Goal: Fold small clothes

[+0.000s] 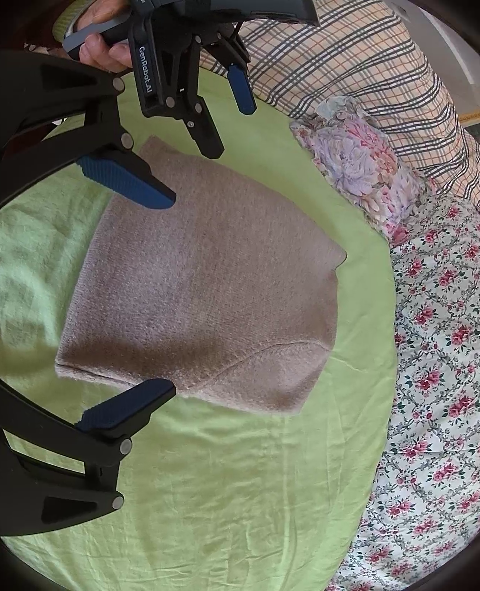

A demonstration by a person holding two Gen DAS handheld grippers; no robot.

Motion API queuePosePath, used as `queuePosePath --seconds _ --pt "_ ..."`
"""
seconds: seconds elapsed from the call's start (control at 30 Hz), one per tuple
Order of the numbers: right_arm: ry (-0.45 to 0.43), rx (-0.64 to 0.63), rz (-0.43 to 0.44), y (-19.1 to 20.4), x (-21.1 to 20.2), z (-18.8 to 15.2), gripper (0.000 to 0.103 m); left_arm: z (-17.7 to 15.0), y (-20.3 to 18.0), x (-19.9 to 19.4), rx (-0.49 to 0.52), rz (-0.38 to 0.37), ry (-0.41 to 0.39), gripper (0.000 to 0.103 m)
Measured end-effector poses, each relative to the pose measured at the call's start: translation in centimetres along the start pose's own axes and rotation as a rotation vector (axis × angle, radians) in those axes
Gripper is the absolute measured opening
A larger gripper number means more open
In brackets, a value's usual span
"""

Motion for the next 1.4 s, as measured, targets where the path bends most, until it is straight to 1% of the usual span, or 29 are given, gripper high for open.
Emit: queuePosePath --seconds 0.43,0.63,1.4 --pt "0.038 -0.009 0.005 -0.44 0.68 0.26 0.095 0.27 -0.36 0.61 0.02 0.005 0.025 0.09" --pt "0.047 -0.016 0.005 -0.4 0.81 0.21 0.096 0.34 -0.34 0.43 0.024 0.006 0.023 0.09" --pt "0.038 -0.012 0.004 0.03 0.6 0.31 0.096 0.52 -0.52 0.02 0.022 0.003 0.018 0.091"
Point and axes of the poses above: each gripper's, at about its wrist camera, not at the fingertips, and x roughly the way its jaws point, y to its left, z to its top, the point moved 6 cm from there along x, roughly the way its jaws point, and after that the axes turned 1 degree about y, right-handed, at the moved point
